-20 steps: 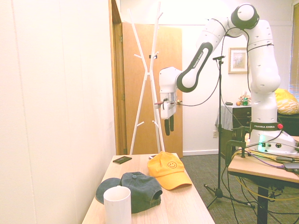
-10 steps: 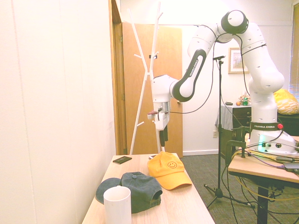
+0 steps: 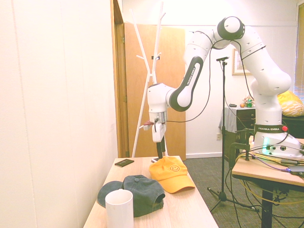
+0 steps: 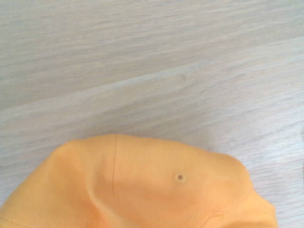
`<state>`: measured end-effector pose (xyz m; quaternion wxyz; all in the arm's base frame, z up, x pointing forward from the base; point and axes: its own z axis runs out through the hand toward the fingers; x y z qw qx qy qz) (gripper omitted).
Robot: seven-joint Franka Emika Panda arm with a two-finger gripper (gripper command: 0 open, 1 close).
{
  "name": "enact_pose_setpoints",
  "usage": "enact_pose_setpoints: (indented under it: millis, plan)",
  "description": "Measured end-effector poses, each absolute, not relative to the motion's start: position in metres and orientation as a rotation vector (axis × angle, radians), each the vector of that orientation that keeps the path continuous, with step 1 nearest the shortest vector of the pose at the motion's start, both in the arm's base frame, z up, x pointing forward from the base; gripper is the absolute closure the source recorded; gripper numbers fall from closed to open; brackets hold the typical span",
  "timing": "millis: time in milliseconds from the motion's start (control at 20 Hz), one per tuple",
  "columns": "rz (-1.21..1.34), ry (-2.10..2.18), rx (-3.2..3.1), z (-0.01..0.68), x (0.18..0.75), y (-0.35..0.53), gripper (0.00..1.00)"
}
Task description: Hang the cap
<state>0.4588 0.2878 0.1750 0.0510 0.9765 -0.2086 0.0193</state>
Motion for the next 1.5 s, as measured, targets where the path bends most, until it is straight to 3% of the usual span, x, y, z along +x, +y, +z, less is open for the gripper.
enact_pose_setpoints:
  millis: [1500]
  plan:
    - [0.057,-0.618,2.951,0.1665,0.4570,0.2904,1.00]
